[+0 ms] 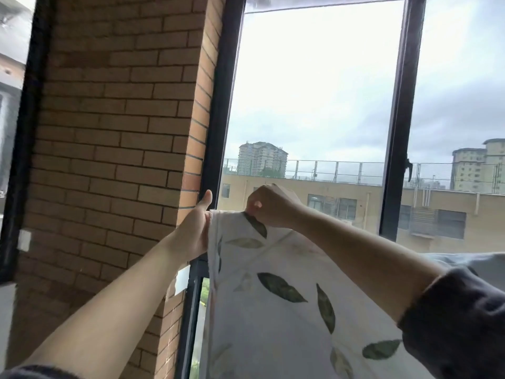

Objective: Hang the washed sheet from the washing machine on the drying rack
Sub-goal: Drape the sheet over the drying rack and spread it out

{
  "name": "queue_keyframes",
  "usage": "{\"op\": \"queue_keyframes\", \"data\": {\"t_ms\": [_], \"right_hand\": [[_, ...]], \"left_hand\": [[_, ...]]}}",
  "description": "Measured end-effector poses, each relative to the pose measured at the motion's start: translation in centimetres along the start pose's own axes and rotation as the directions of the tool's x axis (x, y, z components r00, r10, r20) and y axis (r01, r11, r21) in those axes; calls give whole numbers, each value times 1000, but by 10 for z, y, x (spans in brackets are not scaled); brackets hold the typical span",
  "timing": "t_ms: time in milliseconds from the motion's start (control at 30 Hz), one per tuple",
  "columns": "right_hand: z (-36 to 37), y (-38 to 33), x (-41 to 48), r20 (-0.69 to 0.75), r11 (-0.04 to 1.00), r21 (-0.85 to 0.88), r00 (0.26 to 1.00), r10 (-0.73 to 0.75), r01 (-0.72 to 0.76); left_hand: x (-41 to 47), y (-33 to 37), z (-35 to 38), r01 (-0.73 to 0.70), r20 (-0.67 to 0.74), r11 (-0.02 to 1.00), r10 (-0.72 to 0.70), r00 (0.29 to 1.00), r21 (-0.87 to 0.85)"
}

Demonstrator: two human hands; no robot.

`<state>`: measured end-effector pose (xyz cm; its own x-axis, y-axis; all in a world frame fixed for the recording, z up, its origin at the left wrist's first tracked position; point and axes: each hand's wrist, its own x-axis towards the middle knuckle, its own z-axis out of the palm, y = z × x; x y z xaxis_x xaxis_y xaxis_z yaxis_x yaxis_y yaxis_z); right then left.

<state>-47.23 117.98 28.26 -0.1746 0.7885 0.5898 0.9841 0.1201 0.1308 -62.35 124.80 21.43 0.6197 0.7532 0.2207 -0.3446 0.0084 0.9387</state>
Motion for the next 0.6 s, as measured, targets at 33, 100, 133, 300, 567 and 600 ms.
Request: {"op": "queue_keyframes", "data": {"t_ms": [33, 100, 133, 300, 567, 600], "right_hand": [[1, -2, 2, -6, 999, -30, 1000, -13, 13], [0, -2, 2, -13, 994, -100, 999, -40, 38], [-1, -2, 3, -26, 989, -138, 998, -55, 51], [-13, -1, 9, -59, 992, -85, 993, -103, 98], [20, -25, -6, 68, 996, -44, 995, -77, 80], [24, -26, -8, 83, 997, -47, 995, -51, 55]], "left_hand": [[0, 0, 0, -8, -7, 1000, 8, 1000, -1], [-2, 0, 3, -21, -14, 1000, 21, 1000, -3], [-4, 1, 4, -26, -21, 1000, 26, 999, 0], [-7, -6, -1, 1, -55, 1000, -2, 998, -6], [-13, -13, 9, -11, 162, 976, 47, 986, -218], [-15, -13, 11, -12, 179, 977, 52, 982, -213]]}}
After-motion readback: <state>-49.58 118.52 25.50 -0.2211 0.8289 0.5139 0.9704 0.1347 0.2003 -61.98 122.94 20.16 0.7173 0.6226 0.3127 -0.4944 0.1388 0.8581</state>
